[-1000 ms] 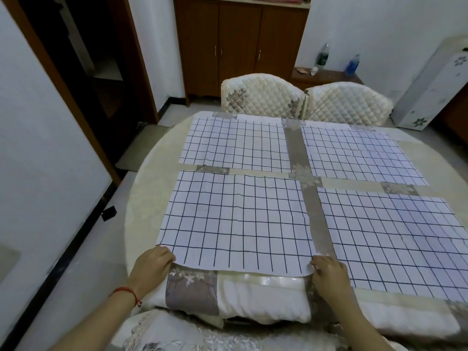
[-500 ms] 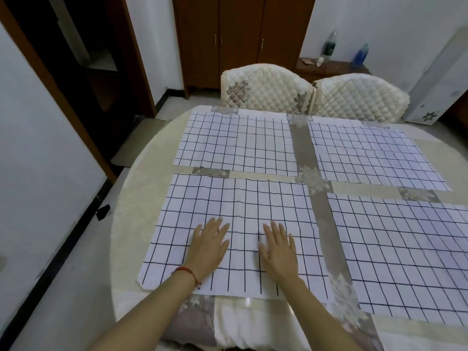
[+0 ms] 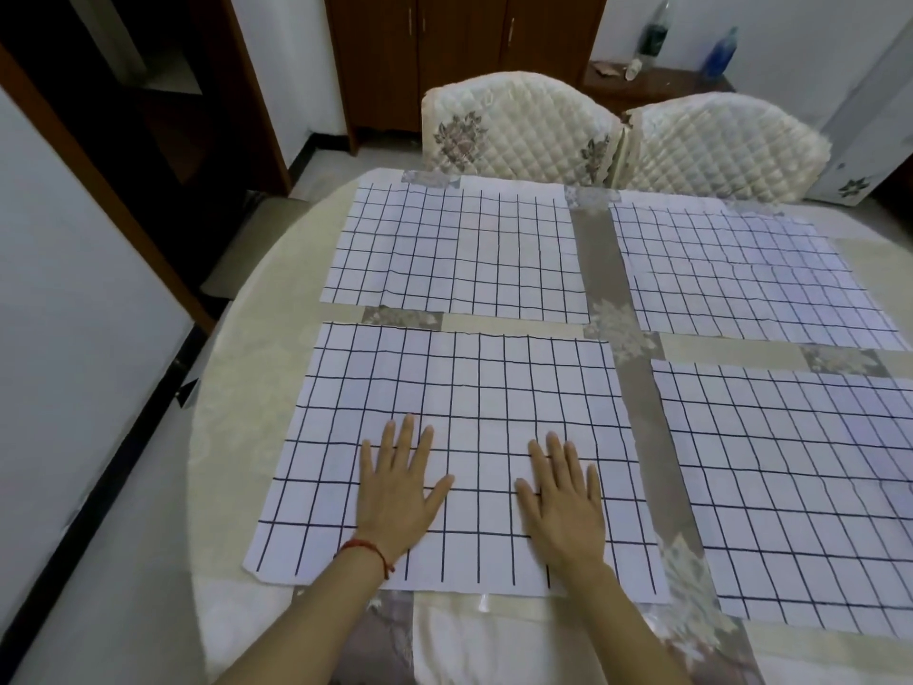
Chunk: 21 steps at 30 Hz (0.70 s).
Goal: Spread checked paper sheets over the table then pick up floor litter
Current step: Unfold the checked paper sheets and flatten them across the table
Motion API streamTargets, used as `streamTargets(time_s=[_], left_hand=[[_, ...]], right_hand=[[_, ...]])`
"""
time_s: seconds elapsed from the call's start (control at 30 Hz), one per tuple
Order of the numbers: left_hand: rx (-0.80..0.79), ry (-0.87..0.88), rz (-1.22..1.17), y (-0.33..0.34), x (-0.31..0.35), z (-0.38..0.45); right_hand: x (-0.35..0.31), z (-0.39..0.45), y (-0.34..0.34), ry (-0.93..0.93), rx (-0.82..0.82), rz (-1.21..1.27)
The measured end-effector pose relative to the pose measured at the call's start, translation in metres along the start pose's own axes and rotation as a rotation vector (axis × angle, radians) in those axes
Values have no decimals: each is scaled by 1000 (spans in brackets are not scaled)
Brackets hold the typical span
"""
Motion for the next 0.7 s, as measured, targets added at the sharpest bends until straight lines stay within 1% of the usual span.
streamTargets(time_s=[0.4, 0.5, 0.57, 0.63, 0.7], left_hand=[[-3, -13, -5, -1, 0, -4], [-16, -40, -47, 0, 2, 1], [6, -32, -57, -5, 11, 9], [33, 13, -46, -8, 29, 21], [28, 49, -51, -6, 45, 32]], right_hand=[[1, -3, 2, 9, 5, -16], [1, -3, 1, 12, 15, -18], [2, -3, 3, 17, 15, -20], [2, -4, 5, 20, 16, -20], [3, -4, 4, 23, 13, -17]])
Point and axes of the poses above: each hand's wrist, its own z-axis towards the middle knuckle, its own y-axis out of the palm, x = y × z, the point moved 6 cm from there along z, towards the middle knuckle, and after that the axes turned 4 degrees about -z, right-handed, at the moved point
